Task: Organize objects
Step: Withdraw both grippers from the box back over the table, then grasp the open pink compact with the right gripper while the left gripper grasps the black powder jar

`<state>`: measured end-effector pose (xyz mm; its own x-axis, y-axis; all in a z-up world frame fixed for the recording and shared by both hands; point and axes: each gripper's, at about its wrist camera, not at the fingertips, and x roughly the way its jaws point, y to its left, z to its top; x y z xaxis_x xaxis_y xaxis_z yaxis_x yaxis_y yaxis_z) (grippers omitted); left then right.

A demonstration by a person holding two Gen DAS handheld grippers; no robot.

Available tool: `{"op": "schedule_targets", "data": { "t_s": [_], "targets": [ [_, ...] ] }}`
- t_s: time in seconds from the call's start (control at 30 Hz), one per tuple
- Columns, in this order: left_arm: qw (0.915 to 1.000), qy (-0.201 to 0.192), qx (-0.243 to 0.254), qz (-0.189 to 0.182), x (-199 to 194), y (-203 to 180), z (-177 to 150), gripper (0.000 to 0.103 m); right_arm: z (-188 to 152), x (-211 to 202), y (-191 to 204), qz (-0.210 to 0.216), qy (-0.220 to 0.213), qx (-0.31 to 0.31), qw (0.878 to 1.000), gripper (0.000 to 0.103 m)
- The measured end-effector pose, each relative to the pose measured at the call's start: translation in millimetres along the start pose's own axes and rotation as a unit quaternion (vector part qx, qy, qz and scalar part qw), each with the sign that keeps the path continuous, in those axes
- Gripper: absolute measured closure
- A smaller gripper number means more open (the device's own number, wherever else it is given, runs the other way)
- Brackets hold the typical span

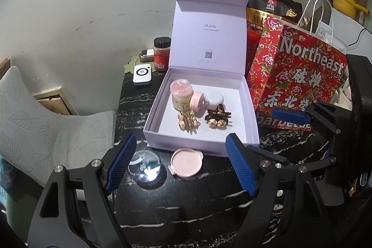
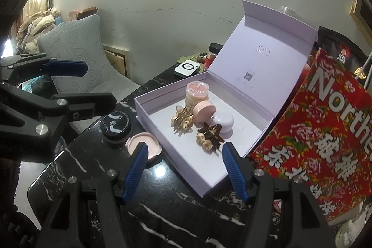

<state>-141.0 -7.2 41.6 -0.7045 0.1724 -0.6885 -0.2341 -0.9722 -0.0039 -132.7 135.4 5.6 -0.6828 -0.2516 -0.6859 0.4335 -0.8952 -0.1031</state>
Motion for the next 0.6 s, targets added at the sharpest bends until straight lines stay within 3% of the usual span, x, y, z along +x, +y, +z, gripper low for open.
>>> {"op": "schedule_targets", "data": {
  "t_s": [0.6],
  "targets": [
    [0.9982,0.037,-0.044,0.016,-2,25,-62,0.024,-33,17,40,0.044,0.034,-0.013,0.998,0.036]
  ]
}}
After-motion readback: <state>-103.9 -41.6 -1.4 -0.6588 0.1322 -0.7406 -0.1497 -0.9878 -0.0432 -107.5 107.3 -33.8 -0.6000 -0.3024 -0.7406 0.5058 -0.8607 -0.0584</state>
